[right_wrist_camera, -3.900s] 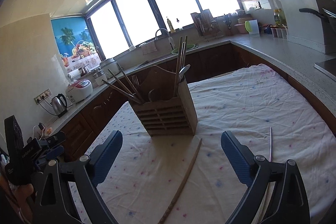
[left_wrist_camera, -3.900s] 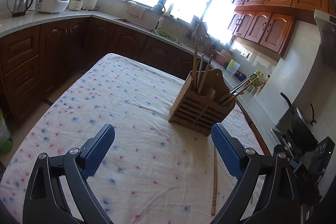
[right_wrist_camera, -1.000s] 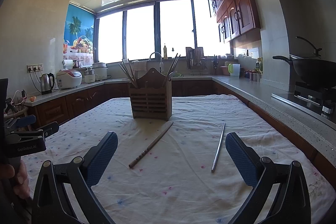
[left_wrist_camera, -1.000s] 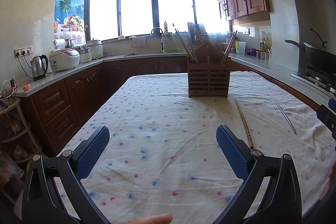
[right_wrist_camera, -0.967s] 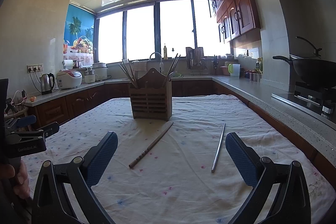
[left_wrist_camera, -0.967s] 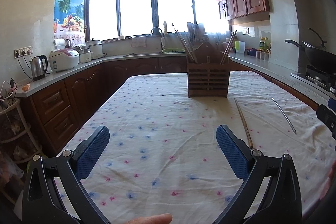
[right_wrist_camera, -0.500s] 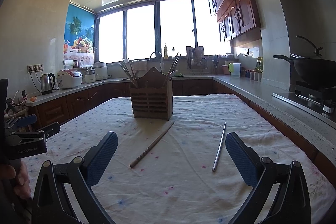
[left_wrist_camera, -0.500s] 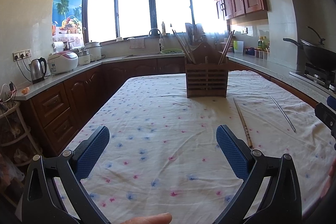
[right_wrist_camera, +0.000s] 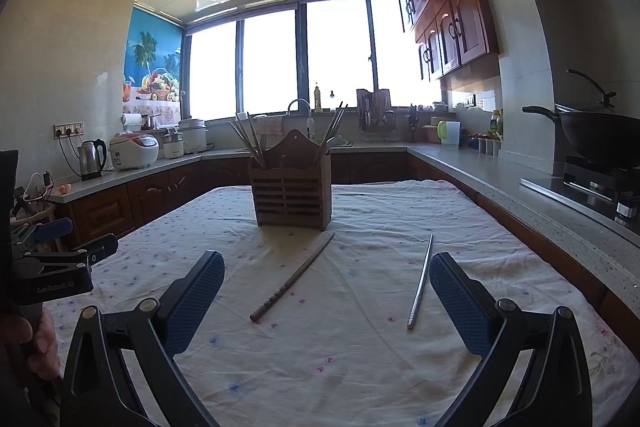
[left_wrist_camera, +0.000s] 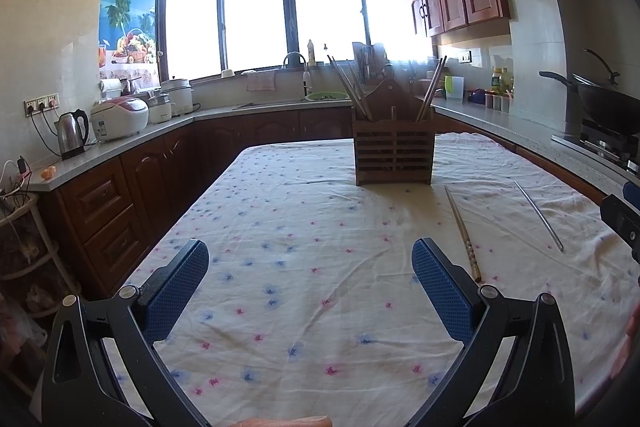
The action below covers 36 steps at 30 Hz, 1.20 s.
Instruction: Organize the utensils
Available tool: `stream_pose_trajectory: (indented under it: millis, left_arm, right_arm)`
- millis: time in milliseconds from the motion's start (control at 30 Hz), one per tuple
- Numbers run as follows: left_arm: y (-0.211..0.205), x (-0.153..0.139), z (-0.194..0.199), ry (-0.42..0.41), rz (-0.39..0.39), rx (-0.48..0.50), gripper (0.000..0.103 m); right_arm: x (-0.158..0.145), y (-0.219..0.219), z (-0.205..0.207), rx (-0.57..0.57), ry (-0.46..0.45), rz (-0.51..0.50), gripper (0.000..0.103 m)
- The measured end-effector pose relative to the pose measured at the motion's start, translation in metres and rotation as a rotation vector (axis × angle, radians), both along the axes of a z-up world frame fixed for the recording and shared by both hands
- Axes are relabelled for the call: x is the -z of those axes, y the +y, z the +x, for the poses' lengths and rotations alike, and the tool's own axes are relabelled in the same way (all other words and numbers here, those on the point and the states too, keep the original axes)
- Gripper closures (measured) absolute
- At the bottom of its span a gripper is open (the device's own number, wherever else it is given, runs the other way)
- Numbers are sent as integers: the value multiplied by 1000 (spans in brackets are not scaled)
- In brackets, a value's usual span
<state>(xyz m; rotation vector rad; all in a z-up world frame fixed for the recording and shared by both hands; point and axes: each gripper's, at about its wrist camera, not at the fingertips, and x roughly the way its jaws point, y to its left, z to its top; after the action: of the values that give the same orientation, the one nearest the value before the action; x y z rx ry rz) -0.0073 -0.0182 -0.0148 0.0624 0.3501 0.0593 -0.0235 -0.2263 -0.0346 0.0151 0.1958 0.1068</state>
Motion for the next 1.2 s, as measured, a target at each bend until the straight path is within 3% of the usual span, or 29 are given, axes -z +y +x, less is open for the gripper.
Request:
stream_pose_trajectory:
  millis: [1200]
  left_arm:
    - [1,0,6,19,-6,22,0]
  right_arm:
    - [-9,7,-1,-19,-2,1,0]
